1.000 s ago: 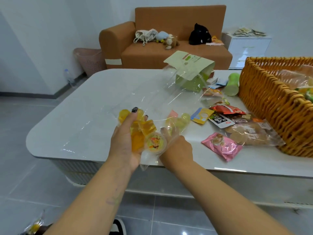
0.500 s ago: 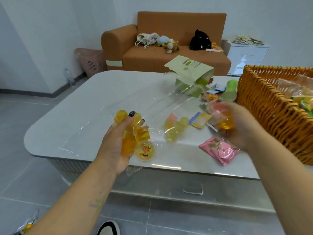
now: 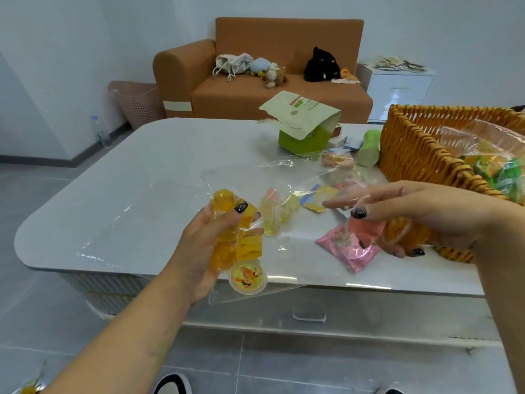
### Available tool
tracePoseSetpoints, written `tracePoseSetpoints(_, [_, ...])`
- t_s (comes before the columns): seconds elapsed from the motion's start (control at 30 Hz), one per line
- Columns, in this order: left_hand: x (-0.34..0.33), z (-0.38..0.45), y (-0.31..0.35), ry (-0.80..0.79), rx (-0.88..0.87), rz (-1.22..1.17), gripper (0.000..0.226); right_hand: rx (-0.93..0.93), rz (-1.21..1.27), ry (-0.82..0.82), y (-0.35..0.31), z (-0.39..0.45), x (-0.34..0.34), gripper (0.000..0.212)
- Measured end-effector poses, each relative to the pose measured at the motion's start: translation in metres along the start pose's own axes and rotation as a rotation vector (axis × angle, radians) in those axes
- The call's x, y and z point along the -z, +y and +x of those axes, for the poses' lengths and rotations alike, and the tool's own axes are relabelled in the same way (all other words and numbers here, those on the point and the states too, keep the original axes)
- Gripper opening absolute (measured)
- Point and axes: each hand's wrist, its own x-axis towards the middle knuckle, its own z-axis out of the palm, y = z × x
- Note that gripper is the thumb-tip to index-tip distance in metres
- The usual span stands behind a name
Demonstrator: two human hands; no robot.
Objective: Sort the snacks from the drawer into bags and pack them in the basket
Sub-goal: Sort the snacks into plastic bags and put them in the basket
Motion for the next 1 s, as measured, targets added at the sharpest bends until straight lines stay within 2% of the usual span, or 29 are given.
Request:
tracePoseSetpoints(0.07, [0.0,0.0,-0.001,-0.034,0.013,-0.015,0.043,0.014,-0.075,-0.052,-0.002,-0.003,-0.002,0.05])
tracePoseSetpoints(0.17, [-0.002,-0.001,-0.002,-0.11,0.045,-0.002,0.045,0.072,-0.034,0.011,-0.005,-0.004,-0.006,0.042])
tracePoseSetpoints(0.3, [-0.009,-0.006,-0.007,-0.212,0.104,0.031,0.073,0.1,0.104,0.055,0.006,0.02,-0.026,0.034])
tracePoseSetpoints(0.4, [-0.012,-0.006,-0.012,-0.188,0.096,0.058,0.062,0.037,0.124,0.009,0.021,0.039,-0.042,0.023])
tracePoseSetpoints(0.47, [-0.013,-0.006,-0.013,-0.162,0.081,0.072,0.056,0.016,0.136,-0.133,0.024,0.04,-0.041,0.03])
tracePoseSetpoints(0.53, [-0.013,-0.006,-0.013,-0.161,0.069,0.099,0.055,0.068,0.22,-0.311,0.027,0.036,-0.03,0.047])
tracePoseSetpoints(0.6, [-0.014,-0.007,-0.013,-0.169,0.065,0.114,0.055,0.133,0.282,-0.364,0.029,0.031,-0.024,0.057])
tracePoseSetpoints(0.67, [-0.014,-0.006,-0.014,-0.174,0.066,0.095,0.054,0.102,0.269,-0.2,0.027,0.032,-0.028,0.055])
tracePoseSetpoints(0.73, [-0.016,-0.005,-0.016,-0.179,0.065,0.076,0.055,0.034,0.265,0.048,0.026,0.037,-0.037,0.038])
tracePoseSetpoints(0.8, [-0.017,-0.006,-0.018,-0.184,0.068,0.069,0.055,0.014,0.321,0.188,0.028,0.044,-0.046,0.022])
tracePoseSetpoints(0.93, [-0.019,-0.004,-0.022,-0.189,0.085,0.057,0.056,0.03,0.55,0.219,0.031,0.048,-0.054,0.023])
tracePoseSetpoints(1.0, [-0.018,-0.002,-0.025,-0.19,0.104,0.045,0.069,0.045,0.657,0.206,0.028,0.046,-0.051,0.024])
